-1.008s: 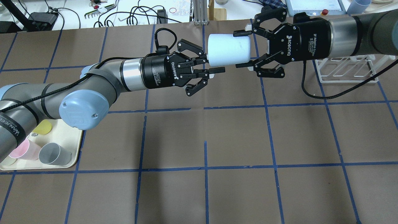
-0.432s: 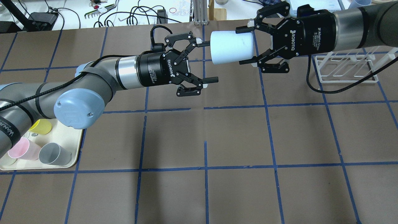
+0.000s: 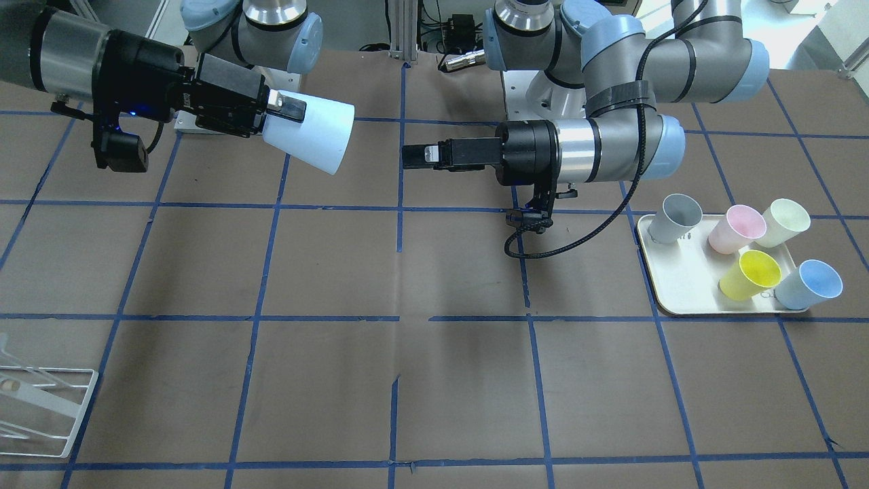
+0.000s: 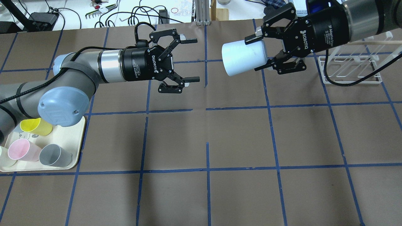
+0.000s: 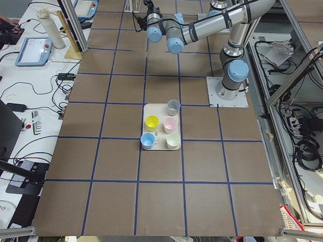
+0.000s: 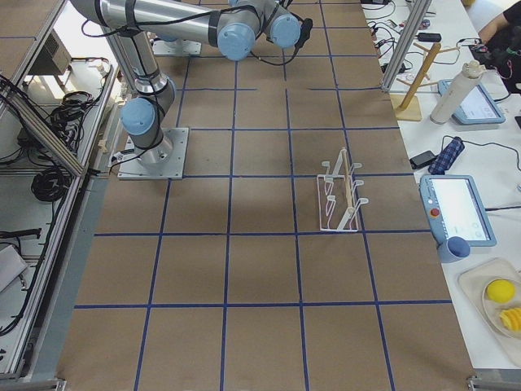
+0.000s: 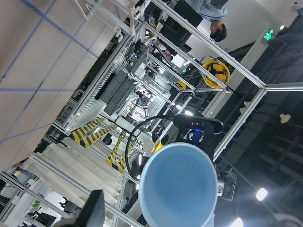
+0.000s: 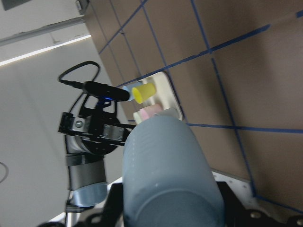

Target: Transfer IKEA cup to right arm and place on rack

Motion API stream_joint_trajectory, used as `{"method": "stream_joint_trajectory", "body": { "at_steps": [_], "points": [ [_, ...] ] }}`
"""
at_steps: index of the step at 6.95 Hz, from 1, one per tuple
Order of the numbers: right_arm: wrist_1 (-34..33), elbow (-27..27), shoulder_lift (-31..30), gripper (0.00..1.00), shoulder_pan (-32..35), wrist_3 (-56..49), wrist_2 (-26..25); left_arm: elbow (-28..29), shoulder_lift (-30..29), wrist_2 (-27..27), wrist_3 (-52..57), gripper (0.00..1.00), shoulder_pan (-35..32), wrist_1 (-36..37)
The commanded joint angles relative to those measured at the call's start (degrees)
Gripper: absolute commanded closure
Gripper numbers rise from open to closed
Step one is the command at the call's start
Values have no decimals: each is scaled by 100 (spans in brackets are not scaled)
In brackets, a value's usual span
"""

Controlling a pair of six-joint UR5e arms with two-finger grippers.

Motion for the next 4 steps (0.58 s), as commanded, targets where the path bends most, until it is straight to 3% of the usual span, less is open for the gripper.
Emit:
{"method": "stream_joint_trajectory", "body": {
  "at_steps": [1, 3, 4],
  "points": [
    [-1020, -36, -6, 47, 8, 14, -1682, 23, -31, 2044, -1628, 0, 201, 2286],
    [-1778, -123, 11, 47, -44, -21, -3098, 242, 56, 3533, -1540, 0, 176, 2606],
    [-1981, -237, 46, 46, -149, -90, -3496, 530, 13, 4237, -1234, 0, 149, 2519]
  ]
}}
